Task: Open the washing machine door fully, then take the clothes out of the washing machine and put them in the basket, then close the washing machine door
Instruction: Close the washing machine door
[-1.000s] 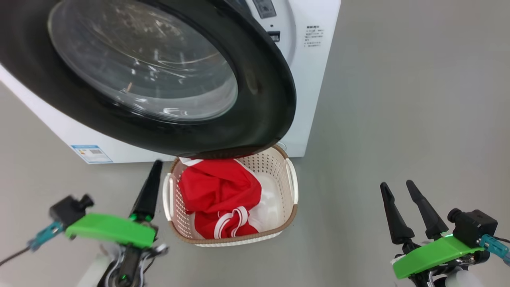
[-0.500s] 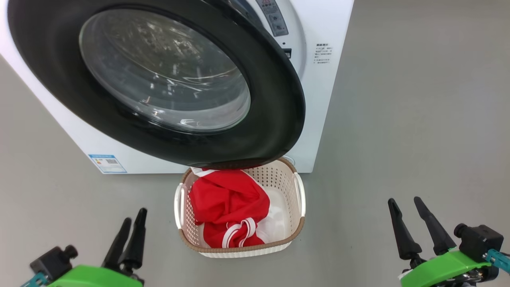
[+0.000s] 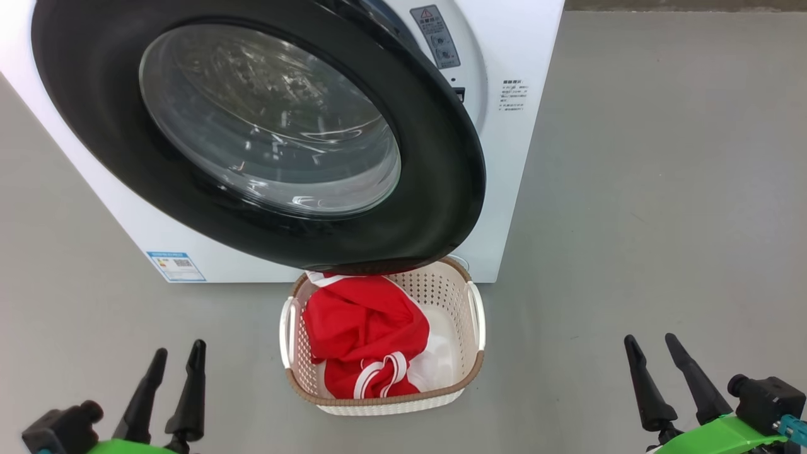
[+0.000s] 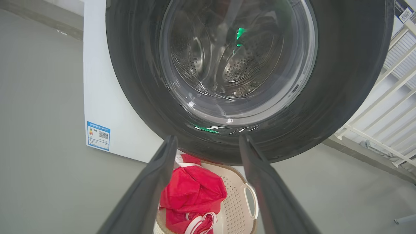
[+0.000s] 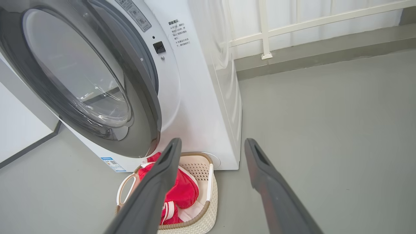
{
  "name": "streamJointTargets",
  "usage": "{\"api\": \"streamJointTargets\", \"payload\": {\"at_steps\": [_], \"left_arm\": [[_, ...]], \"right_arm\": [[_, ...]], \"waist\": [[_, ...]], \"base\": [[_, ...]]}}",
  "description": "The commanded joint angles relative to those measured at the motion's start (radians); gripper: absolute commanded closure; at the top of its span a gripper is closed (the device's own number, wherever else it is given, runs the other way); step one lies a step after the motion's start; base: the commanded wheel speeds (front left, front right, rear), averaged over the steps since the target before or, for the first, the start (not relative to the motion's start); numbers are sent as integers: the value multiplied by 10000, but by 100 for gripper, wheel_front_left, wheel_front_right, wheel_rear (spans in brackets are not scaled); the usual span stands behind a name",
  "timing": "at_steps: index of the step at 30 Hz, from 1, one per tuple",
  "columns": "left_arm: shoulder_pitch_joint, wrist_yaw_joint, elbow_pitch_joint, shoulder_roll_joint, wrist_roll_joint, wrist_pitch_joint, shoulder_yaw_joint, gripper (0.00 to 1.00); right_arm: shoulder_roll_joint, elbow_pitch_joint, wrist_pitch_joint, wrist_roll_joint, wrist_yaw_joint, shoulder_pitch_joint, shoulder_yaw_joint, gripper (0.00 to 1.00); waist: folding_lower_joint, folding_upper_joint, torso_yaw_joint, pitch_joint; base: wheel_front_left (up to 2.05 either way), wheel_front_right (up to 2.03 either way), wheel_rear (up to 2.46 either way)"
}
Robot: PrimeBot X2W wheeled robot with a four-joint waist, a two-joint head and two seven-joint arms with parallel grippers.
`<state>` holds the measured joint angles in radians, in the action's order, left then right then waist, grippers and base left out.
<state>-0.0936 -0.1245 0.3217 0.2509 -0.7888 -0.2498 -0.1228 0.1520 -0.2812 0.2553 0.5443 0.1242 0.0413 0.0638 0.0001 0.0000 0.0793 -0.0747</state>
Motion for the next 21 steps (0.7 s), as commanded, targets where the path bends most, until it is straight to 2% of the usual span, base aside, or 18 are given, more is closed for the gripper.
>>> {"api": "streamJointTargets", "payload": {"at_steps": [1,8,12,16,21], "left_arm": [[65,-61,-302,133,363,-120,493,0],[556,-61,-870,-391,3217,-120,1568,0],[836,-62,-1082,-911,4293,-120,2194,0],[1059,-62,-1181,-1285,4883,-120,2361,0],[1122,-62,-1073,-1518,5030,-120,2399,0]], "right_arm": [[186,272,65,-43,65,-15,97,0],[147,445,65,-48,65,15,-132,0],[145,494,65,-59,65,40,-169,0],[150,481,65,-66,65,94,-175,0],[145,470,65,-83,65,122,-161,0]], "waist": [[-1,0,-11,6],[-1,0,-48,0],[-1,0,-49,28],[-1,0,-4,64],[-1,0,48,52]], "base": [[0,0,0],[0,0,0],[0,0,0],[0,0,0],[0,0,0]]}}
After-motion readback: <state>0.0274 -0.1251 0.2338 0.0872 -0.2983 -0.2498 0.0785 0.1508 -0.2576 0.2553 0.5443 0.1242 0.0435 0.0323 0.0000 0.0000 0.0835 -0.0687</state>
